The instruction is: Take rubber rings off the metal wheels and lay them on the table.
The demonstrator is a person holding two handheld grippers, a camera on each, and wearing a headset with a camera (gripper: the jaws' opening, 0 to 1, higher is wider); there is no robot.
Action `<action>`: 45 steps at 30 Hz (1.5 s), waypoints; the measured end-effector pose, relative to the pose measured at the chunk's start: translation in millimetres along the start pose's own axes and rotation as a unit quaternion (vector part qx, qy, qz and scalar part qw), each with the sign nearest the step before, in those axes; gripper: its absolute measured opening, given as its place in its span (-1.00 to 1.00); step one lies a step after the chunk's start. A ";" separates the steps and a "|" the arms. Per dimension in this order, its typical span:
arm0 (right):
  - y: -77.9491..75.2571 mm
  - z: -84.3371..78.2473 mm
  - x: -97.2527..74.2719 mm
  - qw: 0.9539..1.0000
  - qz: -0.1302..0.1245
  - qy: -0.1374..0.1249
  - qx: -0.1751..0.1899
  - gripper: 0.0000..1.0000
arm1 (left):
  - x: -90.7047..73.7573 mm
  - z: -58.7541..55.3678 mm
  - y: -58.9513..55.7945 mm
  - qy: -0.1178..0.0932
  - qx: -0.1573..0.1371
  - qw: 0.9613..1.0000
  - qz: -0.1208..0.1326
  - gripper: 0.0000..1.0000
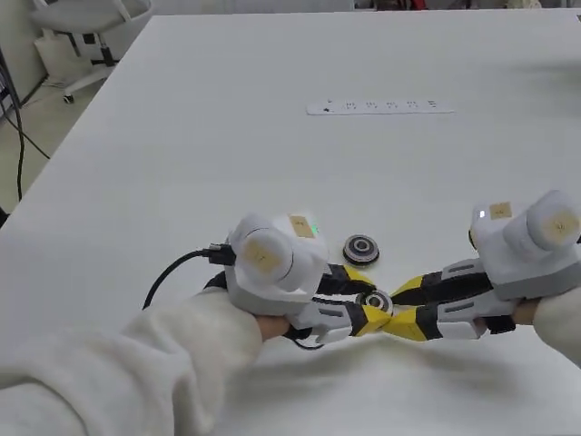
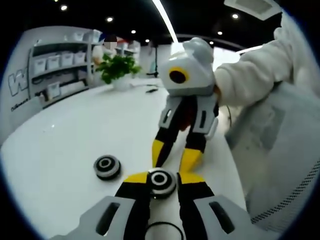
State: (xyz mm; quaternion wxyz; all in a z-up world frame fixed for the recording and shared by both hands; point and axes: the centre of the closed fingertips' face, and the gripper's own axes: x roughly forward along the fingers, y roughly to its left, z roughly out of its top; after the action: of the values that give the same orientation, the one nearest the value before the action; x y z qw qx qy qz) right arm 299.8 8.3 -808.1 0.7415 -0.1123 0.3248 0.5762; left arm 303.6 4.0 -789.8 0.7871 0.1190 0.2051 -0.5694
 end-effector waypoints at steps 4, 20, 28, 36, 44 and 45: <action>-1.1 -1.0 0.3 1.000 -0.001 0.000 0.000 -0.63 | 0.1 0.2 0.5 -0.001 -0.003 1.000 0.000 -0.59; -3.2 -4.0 0.3 1.000 -0.004 0.006 -0.014 -0.82 | -0.3 -2.5 6.1 -0.004 0.003 1.000 0.012 -0.71; -5.1 -3.5 0.4 1.000 -0.005 0.003 -0.019 -0.93 | -1.5 -3.3 5.4 -0.014 -0.002 1.000 0.013 -0.71; -5.3 -1.2 1.1 1.000 -0.013 0.005 -0.014 -1.00 | -2.1 -2.2 5.2 -0.021 -0.002 1.000 0.014 -0.71; -9.3 -1.2 0.2 0.998 -0.024 0.013 0.065 -1.00 | -2.2 -2.0 5.0 -0.020 0.002 1.000 0.013 -0.71; -9.8 -1.2 -0.4 0.997 -0.025 0.015 0.076 -1.00 | -2.3 -2.0 5.0 -0.020 0.002 1.000 0.013 -0.72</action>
State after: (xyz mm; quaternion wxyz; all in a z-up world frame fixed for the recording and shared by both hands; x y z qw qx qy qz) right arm 308.5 4.4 -810.8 0.7573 -0.0722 0.3757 0.5292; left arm 307.3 8.4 -790.7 0.7982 0.1118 0.1865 -0.5618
